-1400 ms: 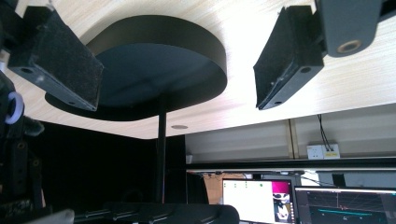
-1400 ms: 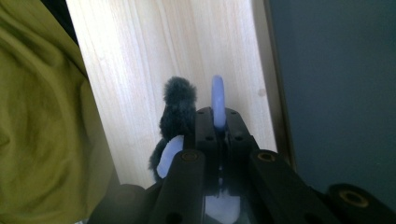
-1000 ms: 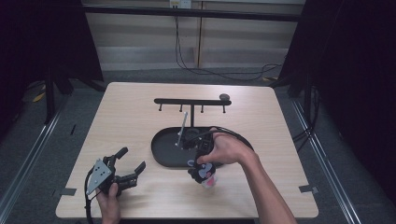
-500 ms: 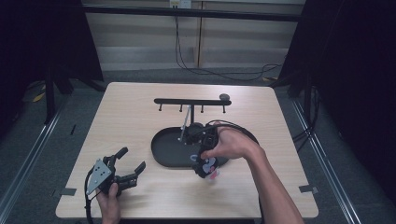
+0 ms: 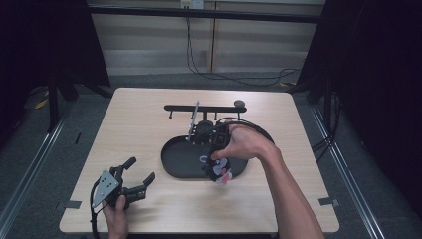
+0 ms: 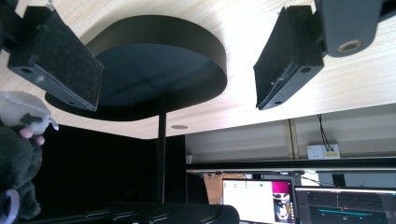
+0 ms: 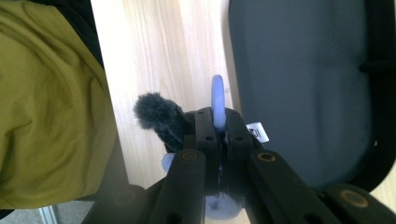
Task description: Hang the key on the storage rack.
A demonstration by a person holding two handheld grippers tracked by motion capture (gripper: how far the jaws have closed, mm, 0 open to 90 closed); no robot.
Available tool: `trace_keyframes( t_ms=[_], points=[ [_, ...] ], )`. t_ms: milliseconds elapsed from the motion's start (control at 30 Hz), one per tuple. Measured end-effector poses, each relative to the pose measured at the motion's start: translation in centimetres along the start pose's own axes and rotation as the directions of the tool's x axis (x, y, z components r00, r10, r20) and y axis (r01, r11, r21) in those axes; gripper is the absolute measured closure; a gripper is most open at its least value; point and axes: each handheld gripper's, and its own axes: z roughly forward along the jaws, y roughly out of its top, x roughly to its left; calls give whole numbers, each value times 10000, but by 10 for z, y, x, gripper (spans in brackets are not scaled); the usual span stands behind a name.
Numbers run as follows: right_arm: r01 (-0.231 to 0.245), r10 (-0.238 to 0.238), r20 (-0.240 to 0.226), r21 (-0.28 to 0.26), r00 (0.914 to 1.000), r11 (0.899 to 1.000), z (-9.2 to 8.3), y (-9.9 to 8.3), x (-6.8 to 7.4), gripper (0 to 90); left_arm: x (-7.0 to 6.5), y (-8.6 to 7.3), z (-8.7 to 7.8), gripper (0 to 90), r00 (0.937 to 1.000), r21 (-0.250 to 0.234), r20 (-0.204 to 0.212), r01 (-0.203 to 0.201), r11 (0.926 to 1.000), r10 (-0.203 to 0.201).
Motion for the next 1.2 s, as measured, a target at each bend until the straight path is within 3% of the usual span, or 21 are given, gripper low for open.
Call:
trace_keyframes(
  t_ms=[600,1033,1200],
  points=[
    [-274,266,330,220,9991,9994,-18,6,-28,876,0,0,0,152,10000,16,-2,-6,10000,6],
    [-875,868,446,155,9952,9960,-28,-6,-56,876,0,0,0,152,10000,32,-2,13,10000,-13],
    [-904,890,467,268,9949,9955,-26,-6,-63,876,0,0,0,152,10000,34,-4,8,10000,-8]
  ],
)
